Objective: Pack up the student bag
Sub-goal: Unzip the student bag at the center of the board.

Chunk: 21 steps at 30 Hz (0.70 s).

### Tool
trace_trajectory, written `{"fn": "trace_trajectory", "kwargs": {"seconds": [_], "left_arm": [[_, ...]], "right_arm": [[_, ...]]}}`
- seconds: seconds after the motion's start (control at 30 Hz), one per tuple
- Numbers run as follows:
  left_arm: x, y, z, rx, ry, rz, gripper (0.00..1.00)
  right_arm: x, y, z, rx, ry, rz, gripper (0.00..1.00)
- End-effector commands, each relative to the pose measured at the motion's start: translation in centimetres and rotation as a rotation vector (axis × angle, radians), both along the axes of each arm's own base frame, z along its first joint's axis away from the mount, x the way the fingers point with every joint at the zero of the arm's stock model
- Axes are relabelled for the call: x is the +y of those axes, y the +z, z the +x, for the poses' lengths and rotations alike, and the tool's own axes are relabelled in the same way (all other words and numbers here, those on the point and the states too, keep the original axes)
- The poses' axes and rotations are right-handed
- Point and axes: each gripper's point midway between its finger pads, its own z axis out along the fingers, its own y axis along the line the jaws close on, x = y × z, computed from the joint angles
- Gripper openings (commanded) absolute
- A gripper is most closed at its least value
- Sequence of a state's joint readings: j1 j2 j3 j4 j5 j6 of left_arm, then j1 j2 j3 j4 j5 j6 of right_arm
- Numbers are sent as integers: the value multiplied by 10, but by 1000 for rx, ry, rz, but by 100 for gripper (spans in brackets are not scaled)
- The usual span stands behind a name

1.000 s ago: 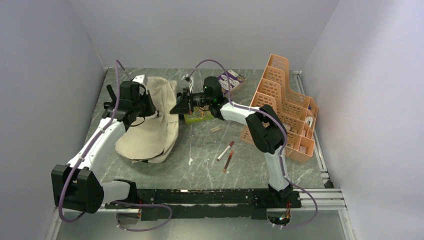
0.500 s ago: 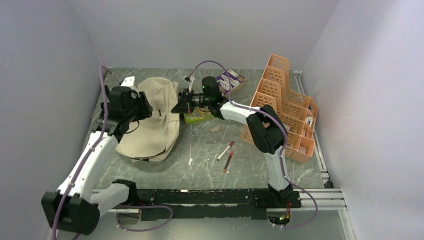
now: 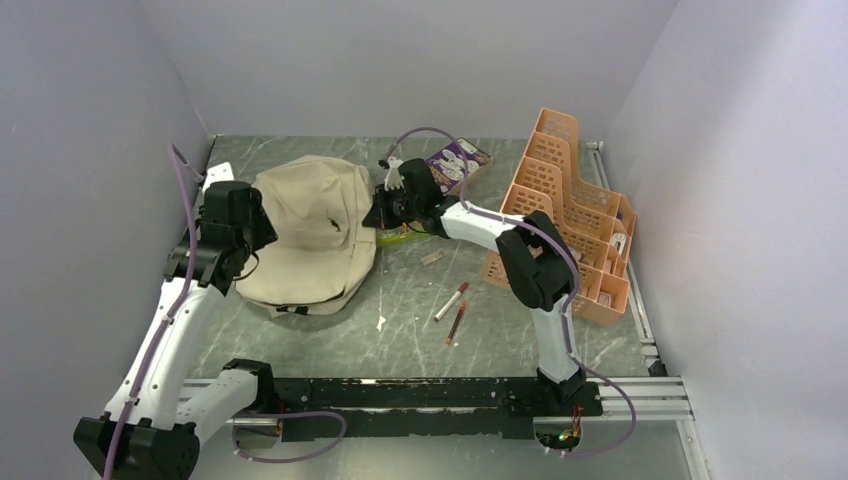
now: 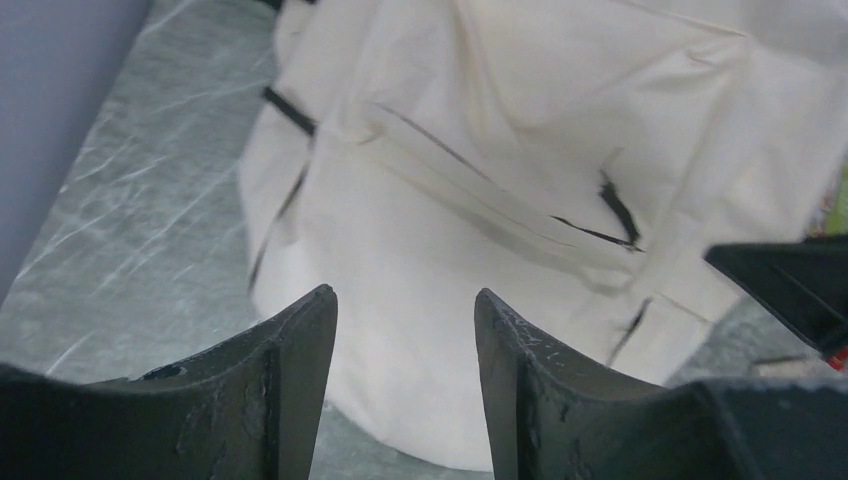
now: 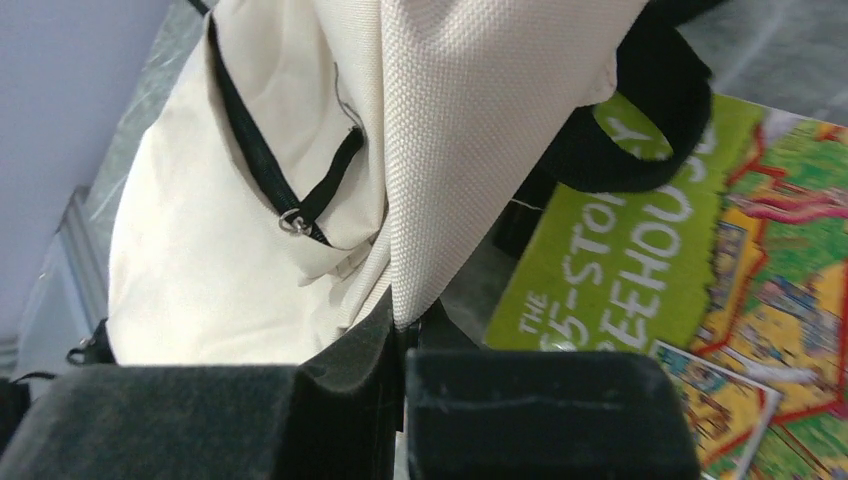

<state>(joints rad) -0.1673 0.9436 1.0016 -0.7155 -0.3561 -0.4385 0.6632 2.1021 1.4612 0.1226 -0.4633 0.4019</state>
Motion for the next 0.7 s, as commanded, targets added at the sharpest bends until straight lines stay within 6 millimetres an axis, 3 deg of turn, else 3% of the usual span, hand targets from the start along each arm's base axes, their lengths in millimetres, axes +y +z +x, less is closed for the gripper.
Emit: {"fn": "trace_trajectory", "kwargs": {"seconds": [0.0, 0.1, 0.3, 0.53, 0.67], "left_arm": [[34, 3, -13, 49, 177, 64, 59], [48, -3, -17, 74, 242, 75, 68], [66, -20, -1, 114, 288, 52, 68], [63, -51, 52, 120, 274, -141, 67], [62, -81, 81, 132, 323, -238, 63]], "right_arm": [[-31, 27, 34, -105, -191, -75, 0], [-43, 20, 37, -87, -253, -114, 0], [-71, 0, 46, -40, -361, -202, 0], [-77, -9, 44, 12, -315, -164, 0], [-77, -14, 40, 24, -301, -164, 0]]}}
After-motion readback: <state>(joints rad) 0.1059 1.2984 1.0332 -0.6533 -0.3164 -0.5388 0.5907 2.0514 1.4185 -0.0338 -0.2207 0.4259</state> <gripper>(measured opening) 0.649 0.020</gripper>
